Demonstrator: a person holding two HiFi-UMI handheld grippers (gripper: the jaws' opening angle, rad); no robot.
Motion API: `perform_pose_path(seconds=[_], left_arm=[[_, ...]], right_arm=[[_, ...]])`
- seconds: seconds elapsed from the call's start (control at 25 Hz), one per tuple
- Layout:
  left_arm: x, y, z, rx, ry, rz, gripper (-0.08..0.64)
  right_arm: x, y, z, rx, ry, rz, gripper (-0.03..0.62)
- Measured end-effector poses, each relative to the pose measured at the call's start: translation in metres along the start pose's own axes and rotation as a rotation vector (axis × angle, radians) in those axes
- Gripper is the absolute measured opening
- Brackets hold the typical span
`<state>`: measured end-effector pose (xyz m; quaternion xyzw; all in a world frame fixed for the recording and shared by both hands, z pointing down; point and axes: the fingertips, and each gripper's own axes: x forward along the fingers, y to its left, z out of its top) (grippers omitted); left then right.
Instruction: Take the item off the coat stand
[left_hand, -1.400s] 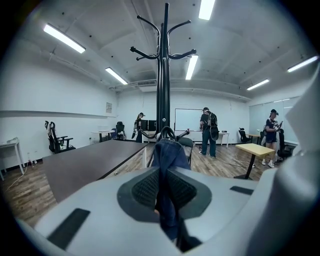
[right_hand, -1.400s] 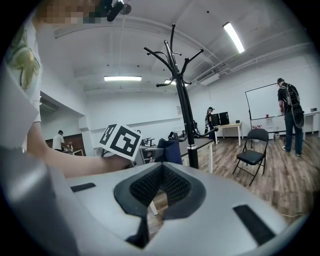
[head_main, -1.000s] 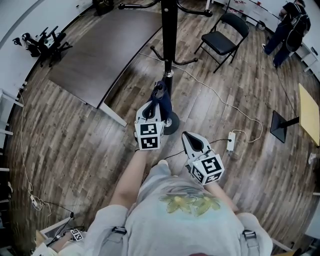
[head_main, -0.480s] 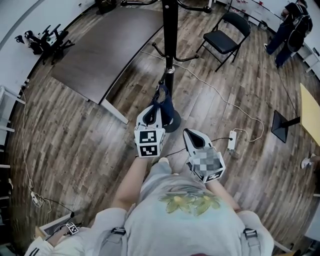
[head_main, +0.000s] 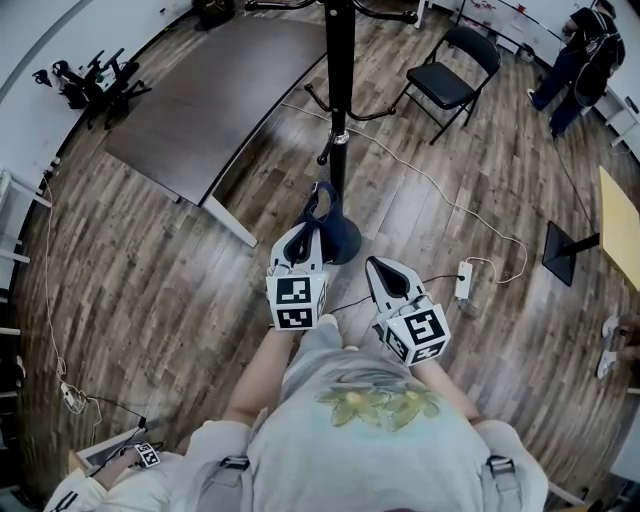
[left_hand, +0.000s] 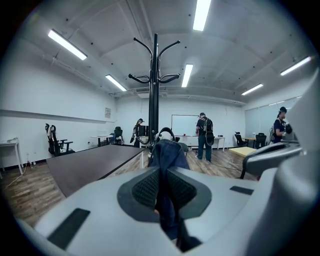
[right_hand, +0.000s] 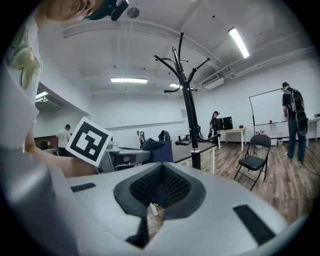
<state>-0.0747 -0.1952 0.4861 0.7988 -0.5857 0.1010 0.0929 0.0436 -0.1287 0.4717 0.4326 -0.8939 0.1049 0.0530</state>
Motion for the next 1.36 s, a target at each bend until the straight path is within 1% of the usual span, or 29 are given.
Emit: perform_pose_path(seconds=[0.16,0.6,1.36], left_arm=[[-0.012,-0.004,-0.006,-0.008,0.013,-0.004,0.035],[-0.039,-0.009,-0.01,-0.026,-0.006,-0.002,0.035],[-0.043,-0.017,-0.013,-0.022,-0.008,0.0,0.035]], right_arm=[[-0.003,0.003,0.001,0.009,0.004,0.003,0.006],[-0.006,0.015,-0.002,0.005,0.009,0.034,0.006],[-0.01,0.014,-0.007,0.0,0.022,0.051,0.006]])
